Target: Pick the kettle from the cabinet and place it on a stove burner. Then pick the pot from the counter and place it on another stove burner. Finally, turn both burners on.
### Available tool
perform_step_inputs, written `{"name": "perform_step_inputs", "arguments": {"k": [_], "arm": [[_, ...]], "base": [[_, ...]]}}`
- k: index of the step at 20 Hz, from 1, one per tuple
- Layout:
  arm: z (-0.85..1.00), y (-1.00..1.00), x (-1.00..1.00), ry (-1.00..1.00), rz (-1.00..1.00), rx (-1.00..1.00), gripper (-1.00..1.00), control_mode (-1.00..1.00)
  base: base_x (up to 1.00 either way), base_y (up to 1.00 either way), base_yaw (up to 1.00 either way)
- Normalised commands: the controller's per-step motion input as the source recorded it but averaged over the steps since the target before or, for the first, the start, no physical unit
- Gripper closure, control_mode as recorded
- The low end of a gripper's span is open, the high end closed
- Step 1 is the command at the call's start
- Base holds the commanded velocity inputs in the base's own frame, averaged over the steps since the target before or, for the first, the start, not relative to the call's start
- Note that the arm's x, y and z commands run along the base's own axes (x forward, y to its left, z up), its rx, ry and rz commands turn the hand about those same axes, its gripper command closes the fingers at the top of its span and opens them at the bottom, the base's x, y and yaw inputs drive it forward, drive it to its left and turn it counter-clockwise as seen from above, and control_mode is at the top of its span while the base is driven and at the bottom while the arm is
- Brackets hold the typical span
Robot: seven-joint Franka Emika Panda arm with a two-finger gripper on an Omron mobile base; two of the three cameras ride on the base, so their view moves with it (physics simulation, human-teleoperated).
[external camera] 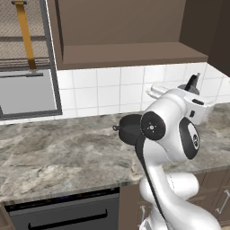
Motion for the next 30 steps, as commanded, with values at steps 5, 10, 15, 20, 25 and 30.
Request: {"name": "perform_step_inputs", "arguments": {"k": [5,10,15,20,25,30], "arm": [[0.00,0.00,0.00,0.00,0.00,0.00,1.00,-1.00],[0.00,0.03,-0.23,-0.05,0.00,0.00,1.00,1.00],[0.00,0.00,0.00,0.00,0.00,0.00,1.00,1.00],[0.00,0.00,0.00,0.00,0.00,0.00,1.00,1.00],[0.00,0.00,0.00,0.00,0.00,0.00,1.00,1.00],[0.00,0.00,0.00,0.00,0.00,0.00,1.00,1.00]], "base": [[0.00,0.00,0.00],[-0.13,0.01,0.00],[-0.65,0.10,0.00],[-0.59,0.22,-0.01],[-0.58,0.26,-0.02],[-0.57,0.19,-0.10]]}}
